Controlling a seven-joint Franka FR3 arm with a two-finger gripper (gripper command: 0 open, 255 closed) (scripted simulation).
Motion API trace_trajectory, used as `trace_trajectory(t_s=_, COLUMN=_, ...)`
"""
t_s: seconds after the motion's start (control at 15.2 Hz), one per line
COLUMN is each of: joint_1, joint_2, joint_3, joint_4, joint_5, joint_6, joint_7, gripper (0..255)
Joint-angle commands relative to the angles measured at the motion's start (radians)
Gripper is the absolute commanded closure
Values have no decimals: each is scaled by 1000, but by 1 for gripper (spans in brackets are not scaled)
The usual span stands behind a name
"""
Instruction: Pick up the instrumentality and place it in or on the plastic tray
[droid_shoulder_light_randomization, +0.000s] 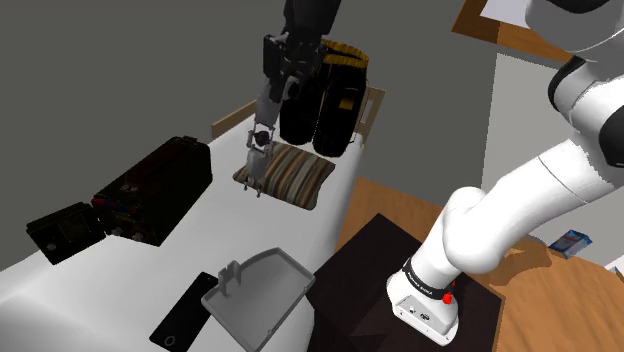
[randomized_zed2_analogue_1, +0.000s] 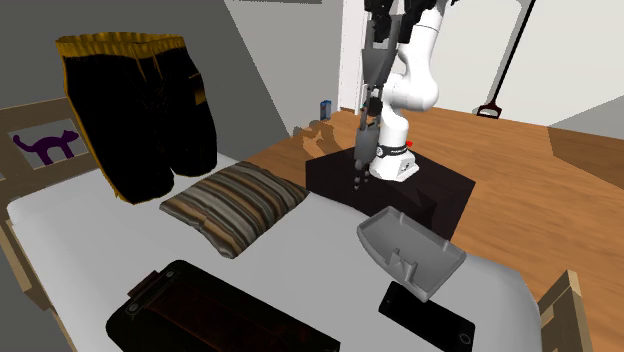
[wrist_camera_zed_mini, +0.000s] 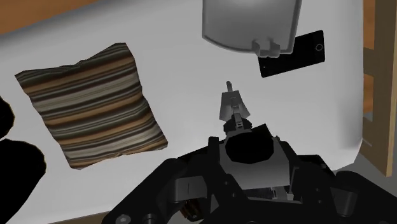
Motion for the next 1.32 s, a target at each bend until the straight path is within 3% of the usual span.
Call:
trace_trajectory(t_s=0.0, joint_1=14, joint_2=-26, joint_3=22, joint_4=1, joint_5=10, joint_6=-24, joint_7=37, gripper=255)
trace_trajectory(t_s=0.53, joint_1=65, joint_2=-86, joint_3=128, joint_4=77, joint_5=49, joint_6=-146, joint_7=203, gripper=255)
trace_trajectory(t_s=1.25, joint_1=81, joint_2=-161, joint_3=123, joint_4=-141, joint_5=76, joint_6=1, joint_7=185, gripper=255)
